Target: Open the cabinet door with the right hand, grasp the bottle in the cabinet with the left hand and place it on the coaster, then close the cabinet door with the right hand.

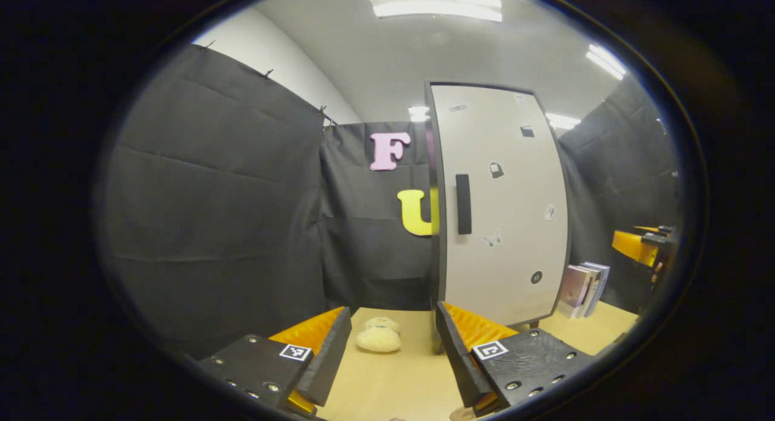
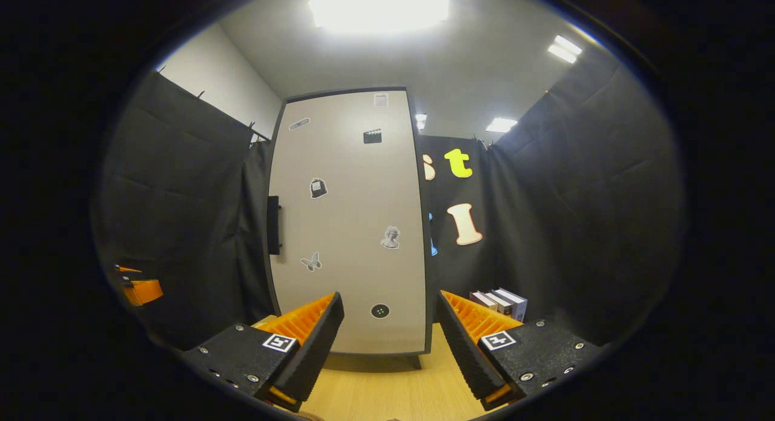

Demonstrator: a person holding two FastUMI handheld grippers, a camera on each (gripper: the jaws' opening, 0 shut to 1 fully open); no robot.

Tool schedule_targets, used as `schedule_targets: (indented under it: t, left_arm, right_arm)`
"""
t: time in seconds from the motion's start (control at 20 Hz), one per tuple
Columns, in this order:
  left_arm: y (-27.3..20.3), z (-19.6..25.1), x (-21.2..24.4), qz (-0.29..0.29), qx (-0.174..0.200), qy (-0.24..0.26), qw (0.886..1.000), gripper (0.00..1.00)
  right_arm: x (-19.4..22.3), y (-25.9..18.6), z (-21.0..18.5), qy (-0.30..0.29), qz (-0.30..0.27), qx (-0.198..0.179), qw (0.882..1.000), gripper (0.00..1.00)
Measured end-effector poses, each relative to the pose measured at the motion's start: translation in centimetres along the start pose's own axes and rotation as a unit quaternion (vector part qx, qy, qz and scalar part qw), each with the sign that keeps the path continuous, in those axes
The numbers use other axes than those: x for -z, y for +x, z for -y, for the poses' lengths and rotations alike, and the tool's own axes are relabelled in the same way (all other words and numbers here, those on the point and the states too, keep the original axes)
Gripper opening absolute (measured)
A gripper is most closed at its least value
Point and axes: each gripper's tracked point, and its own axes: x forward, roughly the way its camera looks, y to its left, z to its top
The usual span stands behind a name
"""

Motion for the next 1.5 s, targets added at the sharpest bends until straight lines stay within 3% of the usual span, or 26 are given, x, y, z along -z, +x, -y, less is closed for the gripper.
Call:
schedule_targets:
  t: [0.4,0.45,0.65,0.7,0.8,1.1,1.3,1.5]
  left_arm:
    - [-3.5,-6.0,1.2,-0.012,-0.059,0.008,0.998,0.81]
    - [-4.0,-6.9,1.3,-0.015,-0.067,0.009,0.998,0.86]
    - [-6.1,-10.4,1.8,-0.021,-0.099,0.009,0.995,0.81]
    - [-6.4,-11.3,1.9,-0.023,-0.107,0.009,0.994,0.86]
    - [-7.2,-13.0,2.1,-0.023,-0.121,0.009,0.992,0.81]
    - [-9.5,-17.6,3.2,-0.033,-0.156,0.009,0.987,0.81]
    - [-10.1,-19.8,4.2,-0.044,-0.170,0.005,0.985,0.81]
    - [-10.1,-21.2,4.7,-0.048,-0.171,-0.001,0.984,0.81]
  right_arm:
    - [-2.5,5.8,-7.4,0.006,0.020,-0.064,0.998,0.95]
    - [-2.9,6.7,-8.7,0.008,0.023,-0.074,0.997,0.95]
    - [-4.7,10.6,-13.5,0.017,0.031,-0.100,0.994,0.95]
    - [-4.9,11.5,-14.6,0.020,0.030,-0.104,0.994,0.95]
    - [-5.4,13.3,-17.2,0.026,0.028,-0.118,0.992,0.95]
    - [-4.9,19.1,-22.6,0.012,-0.002,-0.136,0.991,0.93]
    - [-4.0,22.3,-24.8,-0.017,-0.030,-0.128,0.991,0.80]
    - [-2.6,24.5,-24.7,-0.035,-0.066,-0.086,0.993,0.60]
